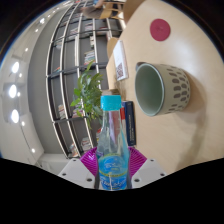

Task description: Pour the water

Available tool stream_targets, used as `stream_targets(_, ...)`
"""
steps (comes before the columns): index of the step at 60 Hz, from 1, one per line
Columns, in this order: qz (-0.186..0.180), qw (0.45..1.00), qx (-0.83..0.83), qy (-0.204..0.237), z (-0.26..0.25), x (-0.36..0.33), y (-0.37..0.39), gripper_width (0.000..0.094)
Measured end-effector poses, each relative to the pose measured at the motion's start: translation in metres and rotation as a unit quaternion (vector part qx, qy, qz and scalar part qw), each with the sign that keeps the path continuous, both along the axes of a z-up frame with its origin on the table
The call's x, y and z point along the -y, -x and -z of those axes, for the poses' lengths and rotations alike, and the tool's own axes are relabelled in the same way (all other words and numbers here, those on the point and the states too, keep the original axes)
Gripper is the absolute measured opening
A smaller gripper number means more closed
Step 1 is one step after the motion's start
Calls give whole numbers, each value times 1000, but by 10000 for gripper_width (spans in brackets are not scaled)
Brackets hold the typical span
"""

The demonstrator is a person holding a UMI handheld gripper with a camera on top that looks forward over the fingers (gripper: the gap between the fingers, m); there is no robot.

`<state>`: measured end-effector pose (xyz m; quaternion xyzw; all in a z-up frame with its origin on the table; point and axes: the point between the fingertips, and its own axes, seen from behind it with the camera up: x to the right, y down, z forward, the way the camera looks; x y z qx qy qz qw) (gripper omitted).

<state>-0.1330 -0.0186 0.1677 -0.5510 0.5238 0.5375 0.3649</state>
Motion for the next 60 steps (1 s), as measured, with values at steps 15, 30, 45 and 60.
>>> stream_targets(15,38,980,-196,19,-3,-21,-17,368)
stream_targets(30,51,964,-260,34,0,-27,-29,366)
stream_targets(45,-4,1000,17,-18,-48,-20,-49,387)
stream_targets(60,-42,874,475,-95,-122,-35,-115,387)
